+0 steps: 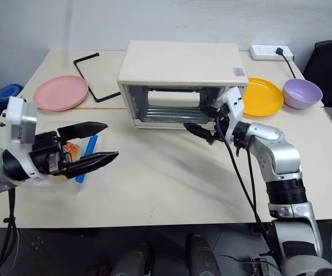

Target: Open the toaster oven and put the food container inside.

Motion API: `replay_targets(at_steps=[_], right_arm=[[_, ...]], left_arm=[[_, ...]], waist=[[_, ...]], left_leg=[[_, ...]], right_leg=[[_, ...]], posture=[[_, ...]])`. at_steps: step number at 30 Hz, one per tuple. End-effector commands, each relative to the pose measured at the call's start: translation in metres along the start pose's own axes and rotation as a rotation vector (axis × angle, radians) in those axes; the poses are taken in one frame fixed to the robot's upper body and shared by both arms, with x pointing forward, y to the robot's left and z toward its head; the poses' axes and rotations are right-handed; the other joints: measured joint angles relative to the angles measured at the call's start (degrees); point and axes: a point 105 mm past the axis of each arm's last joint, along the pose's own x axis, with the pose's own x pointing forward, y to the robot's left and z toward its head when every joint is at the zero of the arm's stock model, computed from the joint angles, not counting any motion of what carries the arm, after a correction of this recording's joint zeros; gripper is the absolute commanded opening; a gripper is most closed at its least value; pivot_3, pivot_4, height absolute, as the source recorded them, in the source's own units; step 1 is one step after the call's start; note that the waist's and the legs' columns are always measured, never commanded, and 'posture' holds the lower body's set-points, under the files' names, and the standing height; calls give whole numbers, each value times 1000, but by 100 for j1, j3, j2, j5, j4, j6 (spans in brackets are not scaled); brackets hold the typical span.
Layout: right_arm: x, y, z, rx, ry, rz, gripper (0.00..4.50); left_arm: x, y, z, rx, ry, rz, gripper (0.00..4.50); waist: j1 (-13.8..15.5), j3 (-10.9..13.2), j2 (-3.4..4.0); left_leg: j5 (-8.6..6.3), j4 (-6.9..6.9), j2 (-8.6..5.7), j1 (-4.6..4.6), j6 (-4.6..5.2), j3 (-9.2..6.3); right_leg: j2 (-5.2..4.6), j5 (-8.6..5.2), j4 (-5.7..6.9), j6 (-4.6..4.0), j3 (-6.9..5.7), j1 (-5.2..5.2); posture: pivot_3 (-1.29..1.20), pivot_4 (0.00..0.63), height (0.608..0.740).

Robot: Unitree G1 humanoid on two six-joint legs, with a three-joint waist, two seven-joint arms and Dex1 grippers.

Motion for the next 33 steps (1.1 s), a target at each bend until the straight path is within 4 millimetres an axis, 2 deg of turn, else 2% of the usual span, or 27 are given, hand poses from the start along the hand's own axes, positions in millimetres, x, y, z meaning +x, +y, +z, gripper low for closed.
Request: replay_targets(at_steps=[1, 5, 8, 11, 14, 18, 23, 24, 30, 33], right_arm=[[-1, 2, 26, -27, -88, 24, 4444], [-2, 19, 31, -35, -103, 109, 4444], [-7, 42, 27, -37, -87, 210, 4444], [-11, 56, 19, -36, -68, 253, 4444], [-14, 60, 14, -24, -66, 251, 4444], [-16, 64, 6, -8, -52, 248, 4500], [-19, 68, -6, 20, -31, 239, 4500], [-20, 70, -9, 26, -25, 237, 4500], [-23, 74, -15, 44, -24, 220, 4500], [-24, 75, -15, 44, -26, 209, 4500]], left_arm=[[-1, 2, 7, 34, -14, 12, 4500], [1, 4, 6, 39, -9, 26, 4500], [3, 13, 5, 58, -1, 64, 4500], [7, 38, 11, 122, -6, 173, 4500], [13, 58, 18, 176, -10, 220, 4500], [23, 76, 24, 238, 1, 213, 3633], [37, 97, 14, 371, 112, 166, 2239], [43, 100, 13, 384, 122, 144, 1789], [68, 100, 1, 426, 167, 24, 52], [74, 90, -8, 448, 185, -54, 21]], waist=[[5, 0, 0], [9, 0, 1], [15, 0, 0], [20, 0, 0], [-7, 0, 1], [-6, 1, 1], [7, 1, 1], [4, 1, 1], [20, 1, 0], [13, 1, 1]], left_leg=[[0, 0, 1, -1, 0, -1], [-1, 0, 0, -4, 0, -1], [-1, 0, 0, -5, 0, -3], [-1, 0, -1, -5, 0, -3], [-1, 0, -1, -4, 0, -1], [-2, -7, 4, -6, -2, 1], [-4, -7, 4, -10, -4, 4], [-4, -7, 0, -10, -4, 7], [-6, -1, 9, -14, -1, 6], [-6, -1, 15, -15, -1, 7]], right_leg=[[0, 0, 1, 0, -1, 0], [-4, 0, -1, 0, 0, 0], [-4, 0, -3, 0, -1, 0], [-4, 0, -6, 0, -2, 0], [1, 0, -3, 0, -1, 0], [8, 0, 11, 0, -1, -6], [16, 0, 9, 0, -1, -7], [25, 0, 11, 0, -2, -7], [49, 1, 13, 2, 3, -8], [55, 1, 11, 2, 5, -8]], posture=[[0, 150, 740], [0, 150, 740], [0, 150, 740], [0, 150, 740], [0, 150, 740], [0, 150, 740], [0, 150, 740], [0, 150, 740], [0, 150, 740], [0, 150, 740]])
